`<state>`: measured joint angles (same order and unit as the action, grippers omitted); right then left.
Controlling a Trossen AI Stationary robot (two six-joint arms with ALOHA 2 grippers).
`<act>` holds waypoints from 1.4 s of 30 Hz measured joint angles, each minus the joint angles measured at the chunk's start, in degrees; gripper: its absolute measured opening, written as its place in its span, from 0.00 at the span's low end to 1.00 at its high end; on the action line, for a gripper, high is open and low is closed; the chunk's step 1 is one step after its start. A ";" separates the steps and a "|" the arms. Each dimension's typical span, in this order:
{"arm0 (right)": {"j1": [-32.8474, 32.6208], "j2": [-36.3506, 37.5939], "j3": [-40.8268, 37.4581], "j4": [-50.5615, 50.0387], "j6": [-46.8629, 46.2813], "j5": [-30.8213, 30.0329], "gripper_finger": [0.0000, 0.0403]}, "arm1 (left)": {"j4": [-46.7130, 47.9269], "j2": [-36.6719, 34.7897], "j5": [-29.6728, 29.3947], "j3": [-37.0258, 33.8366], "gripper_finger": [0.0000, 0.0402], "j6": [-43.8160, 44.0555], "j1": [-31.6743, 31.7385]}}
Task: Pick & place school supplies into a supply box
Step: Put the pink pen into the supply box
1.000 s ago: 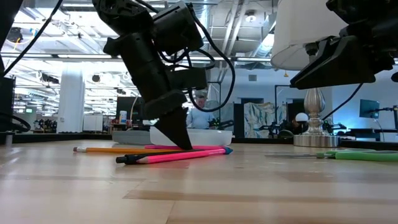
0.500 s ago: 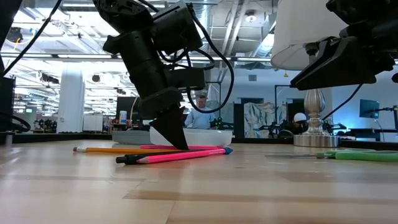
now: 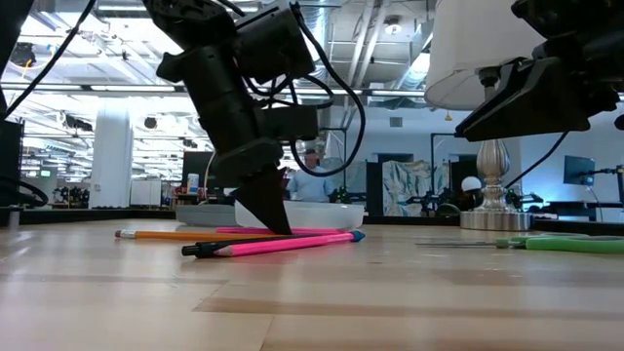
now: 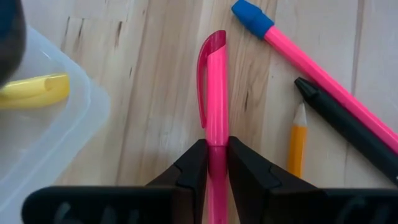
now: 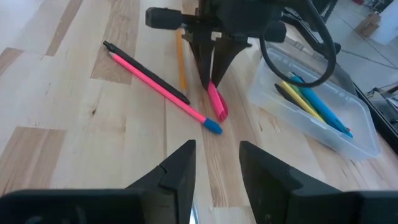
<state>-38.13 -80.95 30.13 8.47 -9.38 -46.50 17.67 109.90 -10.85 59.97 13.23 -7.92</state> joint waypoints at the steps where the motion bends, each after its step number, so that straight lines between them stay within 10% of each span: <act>1: 0.00 0.02 -0.01 -0.31 -0.26 -0.01 0.29 | 0.33 -0.52 -0.37 -0.04 0.14 0.00 -0.02; 42: 0.00 0.00 -0.04 -1.33 -1.30 -0.07 0.29 | 3.13 -0.69 -15.13 2.18 0.14 -7.53 -6.95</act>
<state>-38.13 -80.95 30.09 7.14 -10.68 -46.57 20.80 109.21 -25.99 62.15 5.70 -14.87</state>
